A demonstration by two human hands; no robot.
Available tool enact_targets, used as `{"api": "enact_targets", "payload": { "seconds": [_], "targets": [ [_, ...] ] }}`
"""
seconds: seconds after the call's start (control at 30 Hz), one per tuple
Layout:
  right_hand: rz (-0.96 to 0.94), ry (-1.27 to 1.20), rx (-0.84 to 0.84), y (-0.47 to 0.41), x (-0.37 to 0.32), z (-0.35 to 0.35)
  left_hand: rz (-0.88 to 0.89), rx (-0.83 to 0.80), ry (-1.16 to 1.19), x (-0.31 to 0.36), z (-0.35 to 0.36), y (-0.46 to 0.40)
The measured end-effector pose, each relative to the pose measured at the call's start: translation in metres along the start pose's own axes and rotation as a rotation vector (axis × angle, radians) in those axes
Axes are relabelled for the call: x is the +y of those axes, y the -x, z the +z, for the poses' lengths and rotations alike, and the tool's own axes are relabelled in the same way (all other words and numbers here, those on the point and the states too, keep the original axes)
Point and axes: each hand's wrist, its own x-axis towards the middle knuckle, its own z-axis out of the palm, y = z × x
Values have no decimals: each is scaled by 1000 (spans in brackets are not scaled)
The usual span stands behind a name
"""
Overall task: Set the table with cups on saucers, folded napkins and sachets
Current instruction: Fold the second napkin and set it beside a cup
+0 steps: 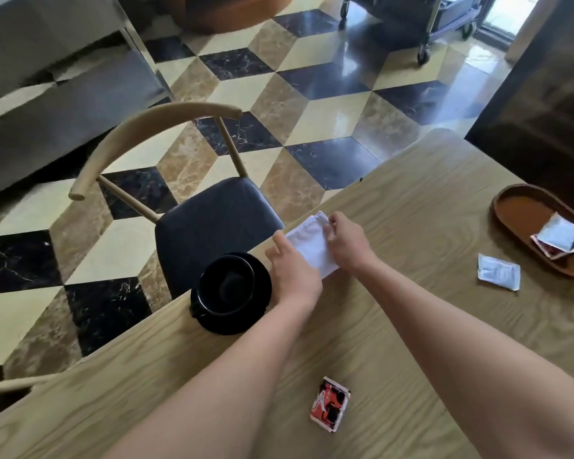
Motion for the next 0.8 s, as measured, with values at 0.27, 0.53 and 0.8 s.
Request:
{"api": "enact_targets", "payload": {
  "seconds": [0.27,0.53,0.8],
  "targets": [
    [-224,142,166,6,15,32,391,231,-698,-23,9,-9],
    [-454,624,42,4,28,31,470,10,-782,-46,37,-22],
    [-471,752,-4,-2,42,32,451,22,-842,-62,49,-27]
  ]
}}
